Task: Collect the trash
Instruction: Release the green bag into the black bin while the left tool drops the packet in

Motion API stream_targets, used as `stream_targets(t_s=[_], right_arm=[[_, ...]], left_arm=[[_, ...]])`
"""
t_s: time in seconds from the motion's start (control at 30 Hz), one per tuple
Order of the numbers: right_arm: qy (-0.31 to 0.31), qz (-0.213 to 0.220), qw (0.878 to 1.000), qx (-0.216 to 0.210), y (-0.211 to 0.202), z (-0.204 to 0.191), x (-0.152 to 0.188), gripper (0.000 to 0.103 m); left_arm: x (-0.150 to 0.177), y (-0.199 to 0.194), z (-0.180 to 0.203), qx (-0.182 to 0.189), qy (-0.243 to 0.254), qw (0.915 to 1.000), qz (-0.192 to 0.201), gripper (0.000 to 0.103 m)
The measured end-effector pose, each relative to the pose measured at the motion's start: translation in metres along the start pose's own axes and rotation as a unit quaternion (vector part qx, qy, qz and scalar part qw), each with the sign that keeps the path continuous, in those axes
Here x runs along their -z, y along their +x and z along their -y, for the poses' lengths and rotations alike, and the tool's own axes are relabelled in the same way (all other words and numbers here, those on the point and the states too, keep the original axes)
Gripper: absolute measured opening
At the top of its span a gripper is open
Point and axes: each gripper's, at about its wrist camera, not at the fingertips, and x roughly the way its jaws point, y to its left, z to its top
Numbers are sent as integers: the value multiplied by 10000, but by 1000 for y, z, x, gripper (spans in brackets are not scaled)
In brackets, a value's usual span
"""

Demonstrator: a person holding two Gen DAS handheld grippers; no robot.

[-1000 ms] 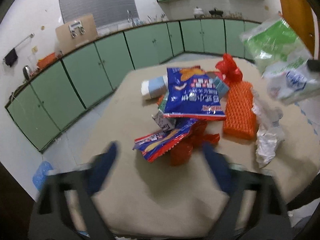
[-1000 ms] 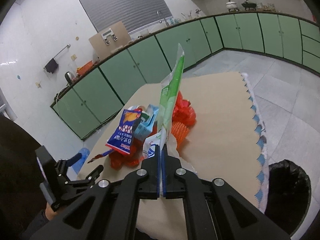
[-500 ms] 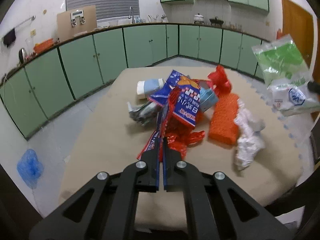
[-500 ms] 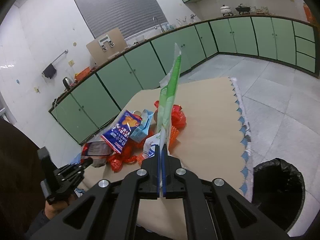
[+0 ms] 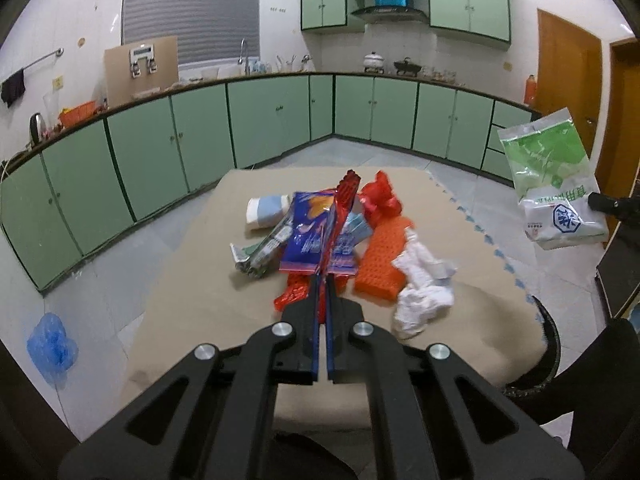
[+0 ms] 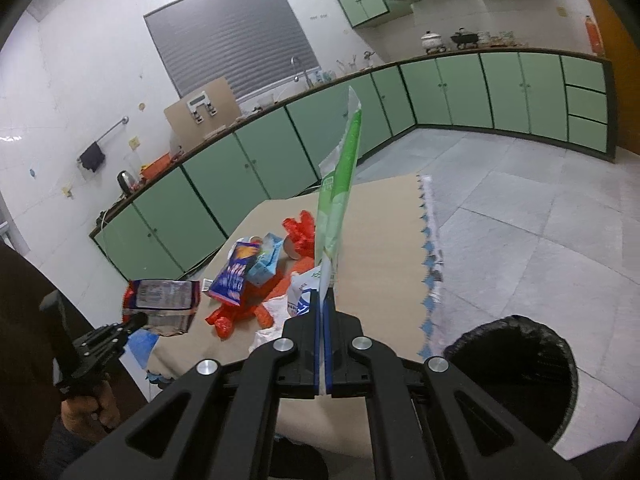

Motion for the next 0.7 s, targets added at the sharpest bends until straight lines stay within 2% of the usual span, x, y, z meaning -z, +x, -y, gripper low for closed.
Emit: stream_targets(t_s=[0.17, 0.23, 0.37, 0.47, 0.53, 0.63, 0.7], right_arm=[[108, 117, 9997, 199, -28, 16, 8, 2], [168, 161, 9991, 347, -39, 27, 13, 2], [330, 142, 9962, 797, -59, 53, 31, 2], [435, 54, 9914, 1236, -68, 79, 48, 2], [600, -90, 9876, 1449, -68, 101, 59, 2], [818, -324, 9801, 1778, -60, 132, 72, 2], [951, -442, 9764, 1889, -54, 149, 79, 2]], left_arm=[[-6, -18, 27, 221, 104, 9996, 110, 1], [-9, -21, 42, 428, 149, 9989, 125, 1], [-13, -16, 98, 1030, 390, 9939, 86, 1], [-18, -5, 159, 1729, 652, 9828, 13, 1], [-18, 3, 193, 2049, 832, 9752, -3, 1], [-18, 28, 250, 2487, 1101, 9621, -182, 1], [-13, 44, 276, 2618, 1218, 9570, -287, 1]])
